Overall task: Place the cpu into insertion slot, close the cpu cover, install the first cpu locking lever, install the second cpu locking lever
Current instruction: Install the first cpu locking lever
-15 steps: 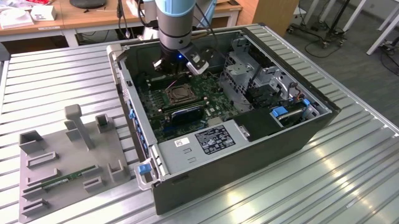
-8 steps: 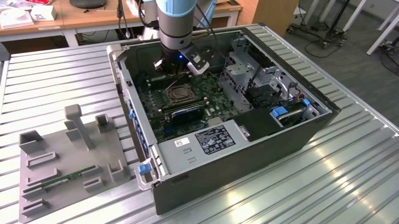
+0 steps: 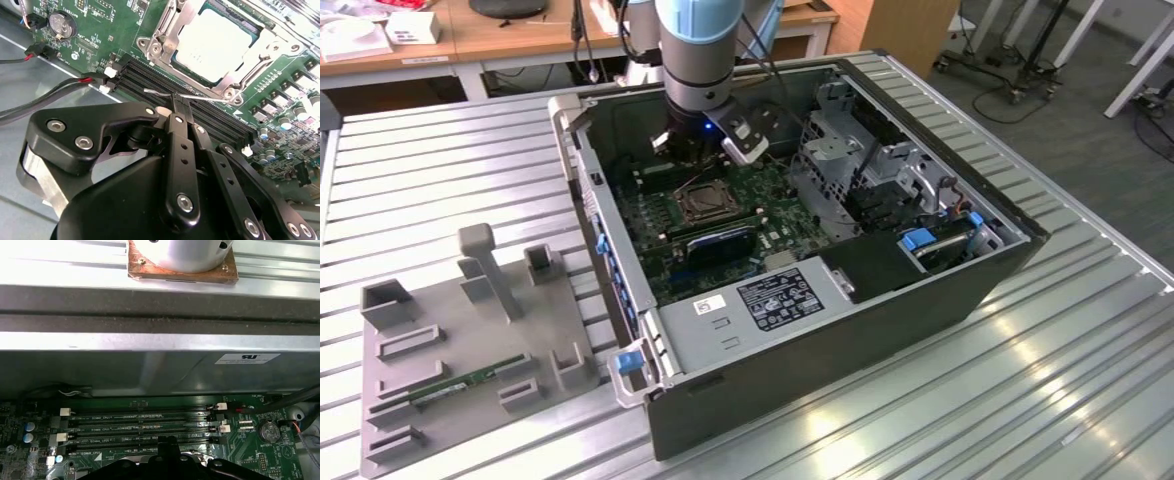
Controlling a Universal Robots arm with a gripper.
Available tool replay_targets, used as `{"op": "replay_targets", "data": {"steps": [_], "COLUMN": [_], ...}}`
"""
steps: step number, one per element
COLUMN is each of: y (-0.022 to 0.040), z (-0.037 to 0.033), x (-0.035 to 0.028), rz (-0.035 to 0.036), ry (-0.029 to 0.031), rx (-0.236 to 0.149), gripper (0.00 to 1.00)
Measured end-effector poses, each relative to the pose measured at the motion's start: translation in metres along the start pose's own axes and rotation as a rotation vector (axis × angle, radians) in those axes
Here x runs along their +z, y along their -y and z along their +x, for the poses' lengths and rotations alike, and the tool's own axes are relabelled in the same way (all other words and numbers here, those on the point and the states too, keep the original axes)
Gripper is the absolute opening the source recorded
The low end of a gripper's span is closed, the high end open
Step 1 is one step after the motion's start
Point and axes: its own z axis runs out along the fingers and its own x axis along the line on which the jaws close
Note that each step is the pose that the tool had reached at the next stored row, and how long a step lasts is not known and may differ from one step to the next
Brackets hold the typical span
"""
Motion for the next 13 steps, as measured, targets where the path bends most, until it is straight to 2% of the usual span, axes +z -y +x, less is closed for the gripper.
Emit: {"op": "replay_targets", "data": {"steps": [7, 13], "y": [0.0004, 0.0018], "z": [-0.0003, -0.0012], "x": [0.0013, 0.0057], "rz": [-0.0001, 0.0058], "ry": [0.0003, 0.0001], "rx": [0.0, -0.001], "gripper": [0.11, 0.11]}}
